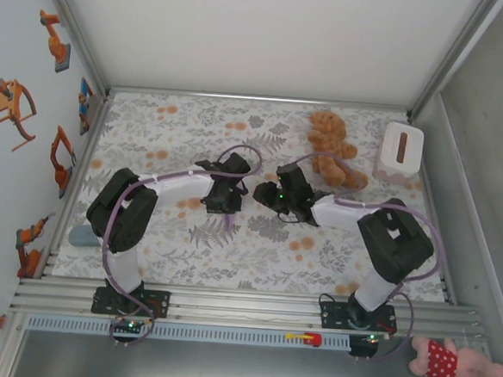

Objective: Fold a paper plane with a square sheet of paper (pick it up from the middle)
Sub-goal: Move a paper plane to the center of the table.

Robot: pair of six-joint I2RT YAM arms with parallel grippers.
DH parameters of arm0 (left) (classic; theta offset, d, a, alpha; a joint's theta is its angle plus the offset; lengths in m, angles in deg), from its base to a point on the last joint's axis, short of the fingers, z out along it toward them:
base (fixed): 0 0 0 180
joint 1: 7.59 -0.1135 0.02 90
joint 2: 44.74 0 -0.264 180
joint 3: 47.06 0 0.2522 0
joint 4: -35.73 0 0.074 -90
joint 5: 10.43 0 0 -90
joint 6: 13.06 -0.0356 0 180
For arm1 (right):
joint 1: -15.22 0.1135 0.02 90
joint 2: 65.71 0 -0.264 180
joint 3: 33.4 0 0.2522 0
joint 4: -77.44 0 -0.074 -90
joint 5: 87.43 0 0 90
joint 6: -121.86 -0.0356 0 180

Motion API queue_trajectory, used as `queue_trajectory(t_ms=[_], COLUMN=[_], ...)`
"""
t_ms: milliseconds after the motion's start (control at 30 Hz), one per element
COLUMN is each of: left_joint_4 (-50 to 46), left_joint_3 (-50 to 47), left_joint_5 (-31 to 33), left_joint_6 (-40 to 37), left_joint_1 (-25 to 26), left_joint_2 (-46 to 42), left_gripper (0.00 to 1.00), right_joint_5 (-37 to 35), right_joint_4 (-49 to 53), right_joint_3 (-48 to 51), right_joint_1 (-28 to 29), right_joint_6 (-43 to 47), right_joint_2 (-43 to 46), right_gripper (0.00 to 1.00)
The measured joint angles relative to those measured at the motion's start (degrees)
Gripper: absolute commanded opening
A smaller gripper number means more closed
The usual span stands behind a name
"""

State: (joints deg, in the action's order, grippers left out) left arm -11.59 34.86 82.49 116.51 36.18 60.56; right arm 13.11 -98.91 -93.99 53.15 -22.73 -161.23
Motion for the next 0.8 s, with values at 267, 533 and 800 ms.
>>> queue_trajectory(t_ms=[267, 533, 800], left_joint_4=[-1.2, -1.4, -3.2], left_joint_3=[5.9, 17.6, 30.4], left_joint_5=[0.3, 0.9, 1.7], left_joint_6=[-3.2, -7.8, -11.7], left_joint_1=[-4.0, -8.9, -10.1], left_joint_2=[0.1, 6.7, 18.5], left_gripper=[0.08, 0.08, 0.08], right_joint_5=[-11.2, -17.7, -18.3], right_joint_4=[7.1, 11.0, 13.4], right_joint_3=[1.8, 3.8, 4.5], right_joint_1=[0.0, -1.2, -3.0], right_joint_6=[4.0, 8.0, 9.8], right_joint_2=[10.5, 16.5, 17.0], right_gripper=[0.45, 0.48, 0.48])
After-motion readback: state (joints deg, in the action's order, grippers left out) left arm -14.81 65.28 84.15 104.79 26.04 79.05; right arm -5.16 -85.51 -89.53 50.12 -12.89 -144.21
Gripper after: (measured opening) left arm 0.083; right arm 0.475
